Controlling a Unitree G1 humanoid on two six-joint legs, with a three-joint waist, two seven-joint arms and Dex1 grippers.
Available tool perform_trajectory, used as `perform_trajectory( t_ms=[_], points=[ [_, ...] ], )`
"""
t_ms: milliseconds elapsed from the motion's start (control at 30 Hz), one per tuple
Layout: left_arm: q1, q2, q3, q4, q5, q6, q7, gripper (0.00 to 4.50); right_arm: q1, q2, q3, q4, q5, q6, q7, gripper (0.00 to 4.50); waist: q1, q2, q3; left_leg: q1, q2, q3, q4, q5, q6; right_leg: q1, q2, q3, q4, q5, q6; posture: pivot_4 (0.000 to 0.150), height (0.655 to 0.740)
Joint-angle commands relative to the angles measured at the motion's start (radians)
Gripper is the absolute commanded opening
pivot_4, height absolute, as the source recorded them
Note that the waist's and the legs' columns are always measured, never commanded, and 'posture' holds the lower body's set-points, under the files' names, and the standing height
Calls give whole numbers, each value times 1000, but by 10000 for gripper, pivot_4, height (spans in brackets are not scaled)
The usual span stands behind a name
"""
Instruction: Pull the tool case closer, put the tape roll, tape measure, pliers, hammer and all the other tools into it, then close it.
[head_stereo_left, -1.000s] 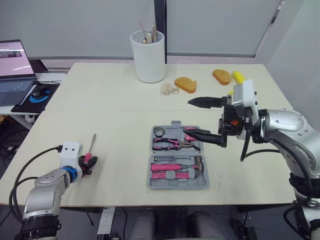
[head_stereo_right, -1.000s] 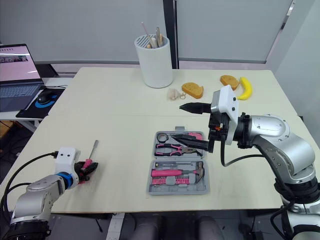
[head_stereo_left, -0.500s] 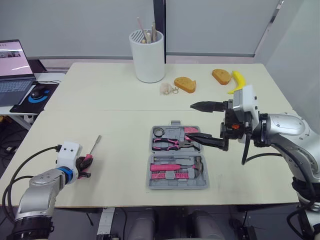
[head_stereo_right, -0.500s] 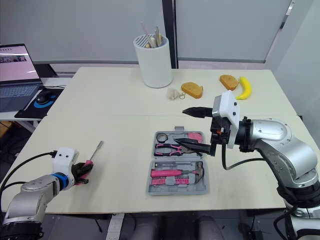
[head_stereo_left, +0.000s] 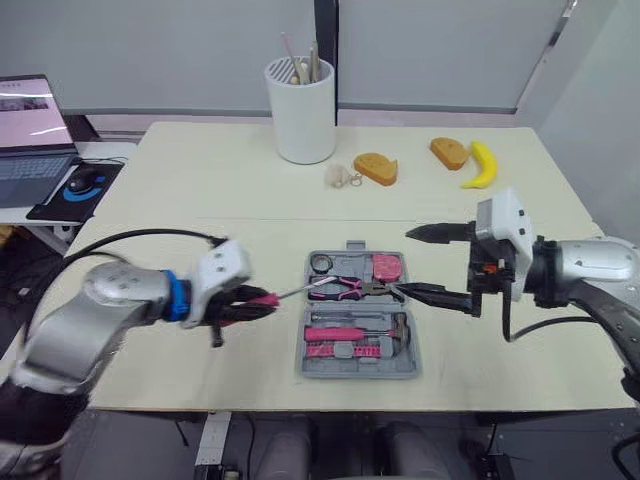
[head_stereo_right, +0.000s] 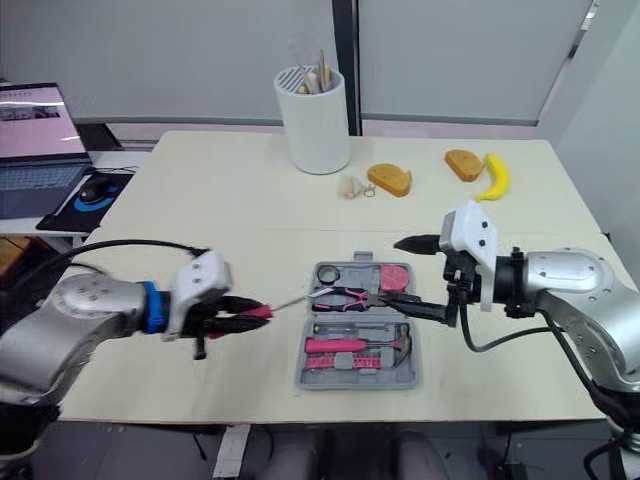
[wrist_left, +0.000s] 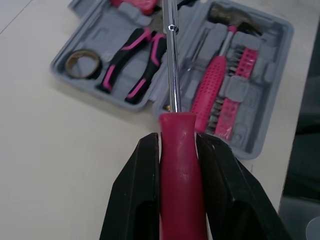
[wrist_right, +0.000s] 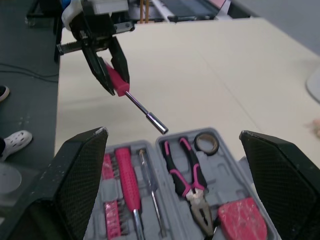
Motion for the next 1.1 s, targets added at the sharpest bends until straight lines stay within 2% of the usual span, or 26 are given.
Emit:
perform_trajectory(
  t_ms=[33,267,600,833,1100],
  points=[
    [-78,-68,-159,-17,66,18,-6,7408,48,-47,-64,-71,43,40,1,45000,-4,-1,1,0,0,0,0,0,0,0,0,0,0,0,0,1500,7400],
    [-156,-185,-337,13,142,61,6,7408,183,-105,-153,-167,106,115,-33,45000,-15,-2,2,1,2,-1,2,-1,2,1,4,-1,1,-1,1,1500,7400],
    [-146,-219,-436,8,218,108,43,7408,374,-162,-264,-262,150,160,-41,45000,-10,-2,2,2,0,-2,3,-1,2,4,4,-1,1,-2,3,1500,7400],
    [-154,-228,-471,7,255,117,48,7408,417,-168,-282,-280,170,159,-51,45000,-10,-2,2,2,0,-3,3,-1,2,5,4,-1,1,-2,3,1500,7400],
    [-151,-255,-490,25,279,127,60,7408,396,-160,-271,-274,181,149,-76,45000,-10,-2,2,2,0,-3,3,-1,2,5,3,-1,1,-2,3,1500,7400]
  ],
)
